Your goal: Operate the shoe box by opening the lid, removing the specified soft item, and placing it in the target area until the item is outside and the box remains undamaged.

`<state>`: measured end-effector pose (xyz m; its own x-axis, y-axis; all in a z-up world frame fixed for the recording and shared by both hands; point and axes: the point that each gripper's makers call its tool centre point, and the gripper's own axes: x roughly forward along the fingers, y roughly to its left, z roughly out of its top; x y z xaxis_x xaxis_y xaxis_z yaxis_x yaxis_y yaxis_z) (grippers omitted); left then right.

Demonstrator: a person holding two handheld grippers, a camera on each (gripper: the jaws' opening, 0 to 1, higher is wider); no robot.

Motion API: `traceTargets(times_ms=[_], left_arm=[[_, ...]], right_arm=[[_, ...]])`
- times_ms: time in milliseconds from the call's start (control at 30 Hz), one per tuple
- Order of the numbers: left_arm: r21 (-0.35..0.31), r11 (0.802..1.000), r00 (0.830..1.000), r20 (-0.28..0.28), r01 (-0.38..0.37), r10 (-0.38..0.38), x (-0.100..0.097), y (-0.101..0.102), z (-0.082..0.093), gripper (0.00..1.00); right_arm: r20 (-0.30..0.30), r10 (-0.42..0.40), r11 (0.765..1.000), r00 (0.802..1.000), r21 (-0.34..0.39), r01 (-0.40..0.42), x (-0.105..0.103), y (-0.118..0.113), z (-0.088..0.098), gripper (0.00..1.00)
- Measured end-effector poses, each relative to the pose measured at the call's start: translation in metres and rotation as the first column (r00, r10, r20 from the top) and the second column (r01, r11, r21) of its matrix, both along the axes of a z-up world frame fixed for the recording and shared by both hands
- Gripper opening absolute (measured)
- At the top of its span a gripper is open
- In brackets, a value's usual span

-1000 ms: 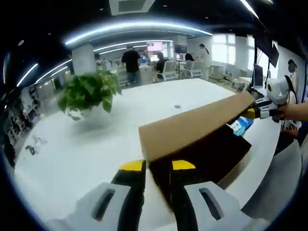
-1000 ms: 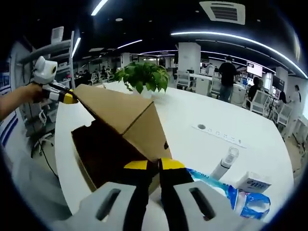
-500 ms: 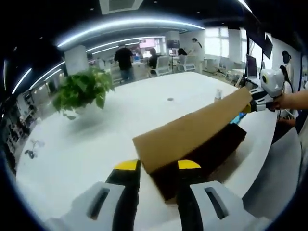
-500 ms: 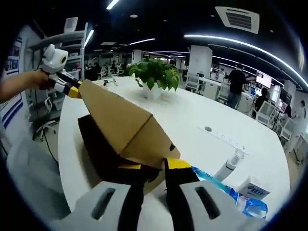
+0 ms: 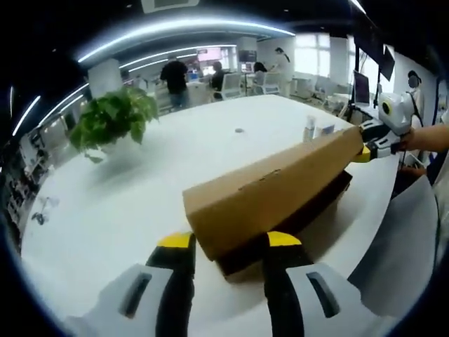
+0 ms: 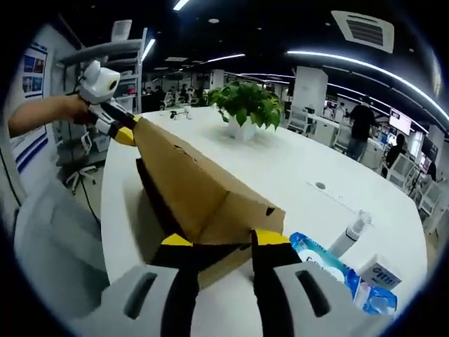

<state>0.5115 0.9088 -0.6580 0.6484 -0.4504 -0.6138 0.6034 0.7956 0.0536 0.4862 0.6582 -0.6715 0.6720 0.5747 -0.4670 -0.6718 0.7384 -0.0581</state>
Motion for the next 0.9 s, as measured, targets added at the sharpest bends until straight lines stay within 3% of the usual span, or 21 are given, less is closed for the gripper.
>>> traceTargets(times_ms=[400, 900], left_arm=[[0.014, 1.0, 0.998, -0.062, 0.013, -0.012, -0.011, 0.0, -0.023, 0.41], [0.021, 1.0, 0.991, -0.13, 0.023, -0.02, -0.018, -0.001, -0.046, 0.42]], right_arm=[[-0.049, 0.047, 0.999, 0.998, -0.006, -0.047, -0.015, 0.006, -0.016, 0.34], [-0.121, 0.047, 0.999, 0.992, 0.028, -0.044, -0.023, 0.012, -0.034, 0.39]])
